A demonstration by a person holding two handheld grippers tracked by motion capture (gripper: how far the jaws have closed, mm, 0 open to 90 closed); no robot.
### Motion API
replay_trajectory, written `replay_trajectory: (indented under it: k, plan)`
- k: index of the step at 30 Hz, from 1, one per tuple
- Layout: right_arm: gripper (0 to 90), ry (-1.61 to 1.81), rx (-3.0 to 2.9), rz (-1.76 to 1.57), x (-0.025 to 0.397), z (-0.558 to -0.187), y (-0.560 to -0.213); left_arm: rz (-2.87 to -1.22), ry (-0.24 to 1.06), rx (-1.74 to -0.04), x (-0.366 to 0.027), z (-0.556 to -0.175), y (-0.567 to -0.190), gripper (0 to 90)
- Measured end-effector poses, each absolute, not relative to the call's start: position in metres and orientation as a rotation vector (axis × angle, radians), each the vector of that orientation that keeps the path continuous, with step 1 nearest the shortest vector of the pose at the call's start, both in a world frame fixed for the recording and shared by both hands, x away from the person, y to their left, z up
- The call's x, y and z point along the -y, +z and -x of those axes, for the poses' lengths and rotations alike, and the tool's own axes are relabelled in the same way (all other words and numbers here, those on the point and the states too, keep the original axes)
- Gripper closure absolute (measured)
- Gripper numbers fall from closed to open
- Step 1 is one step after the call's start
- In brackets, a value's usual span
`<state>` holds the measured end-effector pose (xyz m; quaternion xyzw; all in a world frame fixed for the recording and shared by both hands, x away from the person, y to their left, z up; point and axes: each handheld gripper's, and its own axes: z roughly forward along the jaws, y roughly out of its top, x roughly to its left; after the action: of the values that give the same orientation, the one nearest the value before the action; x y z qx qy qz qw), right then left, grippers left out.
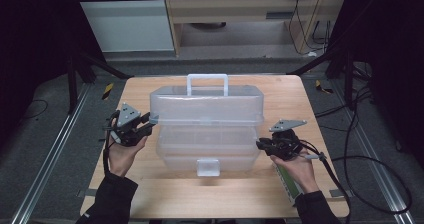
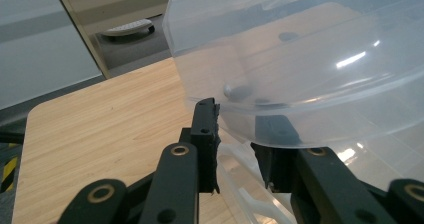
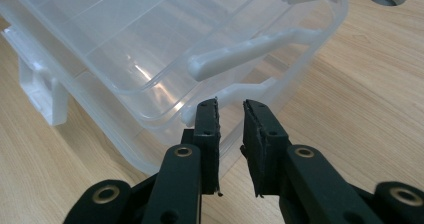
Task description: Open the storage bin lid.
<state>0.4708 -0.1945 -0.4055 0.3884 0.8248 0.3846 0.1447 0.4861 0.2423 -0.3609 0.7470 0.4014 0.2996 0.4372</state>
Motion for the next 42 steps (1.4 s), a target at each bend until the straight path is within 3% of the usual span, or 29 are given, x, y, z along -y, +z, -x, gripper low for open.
replay_trajectory:
  k: [42]
  plan:
    - [78.4, 1.156, -2.372, -1.140, 0.199, -0.471, -0.408, -1.788, 0.775, -1.019, -0.238, -0.509, -0.333, 73.4]
